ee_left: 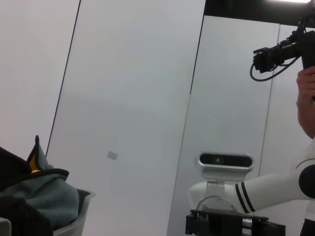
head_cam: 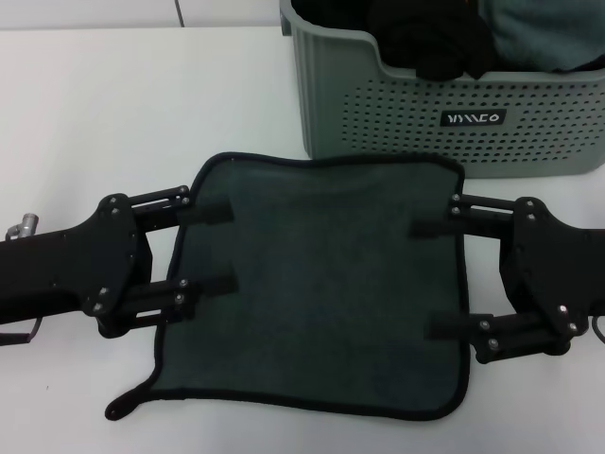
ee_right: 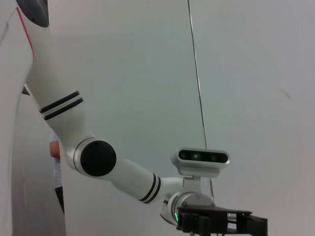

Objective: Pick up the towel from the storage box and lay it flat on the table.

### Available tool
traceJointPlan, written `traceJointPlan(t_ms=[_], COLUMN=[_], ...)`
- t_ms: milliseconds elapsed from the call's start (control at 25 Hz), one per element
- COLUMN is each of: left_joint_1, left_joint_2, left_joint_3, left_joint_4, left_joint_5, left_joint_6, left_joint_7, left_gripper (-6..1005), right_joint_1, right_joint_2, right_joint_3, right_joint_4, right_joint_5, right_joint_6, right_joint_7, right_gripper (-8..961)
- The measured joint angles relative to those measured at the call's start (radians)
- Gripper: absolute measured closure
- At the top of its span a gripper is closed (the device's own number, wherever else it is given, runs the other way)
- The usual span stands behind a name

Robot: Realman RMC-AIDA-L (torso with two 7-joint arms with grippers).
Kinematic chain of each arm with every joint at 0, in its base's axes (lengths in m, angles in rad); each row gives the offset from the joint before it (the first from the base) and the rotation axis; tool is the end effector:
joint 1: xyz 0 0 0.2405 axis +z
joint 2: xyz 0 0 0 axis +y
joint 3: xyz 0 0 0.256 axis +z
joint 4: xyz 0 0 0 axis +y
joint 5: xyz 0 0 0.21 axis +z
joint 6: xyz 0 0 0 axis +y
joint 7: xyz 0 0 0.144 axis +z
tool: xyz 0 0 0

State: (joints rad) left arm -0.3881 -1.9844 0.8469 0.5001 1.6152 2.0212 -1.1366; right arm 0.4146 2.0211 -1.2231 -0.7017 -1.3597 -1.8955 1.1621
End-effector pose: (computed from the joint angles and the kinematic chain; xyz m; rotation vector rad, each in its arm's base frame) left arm -0.2579 0.2512 0.0355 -2.7668 -0.3045 -1.3480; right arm 0.1997 0.2688 0.0088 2.7926 -0.0151 -1.3071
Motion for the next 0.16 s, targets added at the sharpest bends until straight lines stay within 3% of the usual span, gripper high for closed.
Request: traceJointPlan(t_ms=[160], left_joint_1=[-0.003], left_joint_2=[0.002], left_joint_3=[-0.002], left_joint_4=[0.0], left_joint_5=[0.0], left_joint_6=[-0.001], left_joint_7=[0.001], left_gripper=[340], right_joint_1=[0.008], right_joint_2=[-0.001], right_joint_3=[0.0], right_joint_4=[-0.001], right_joint_5=[-0.001], right_joint_6=[0.005], right_joint_7=[0.002], right_gripper=[143])
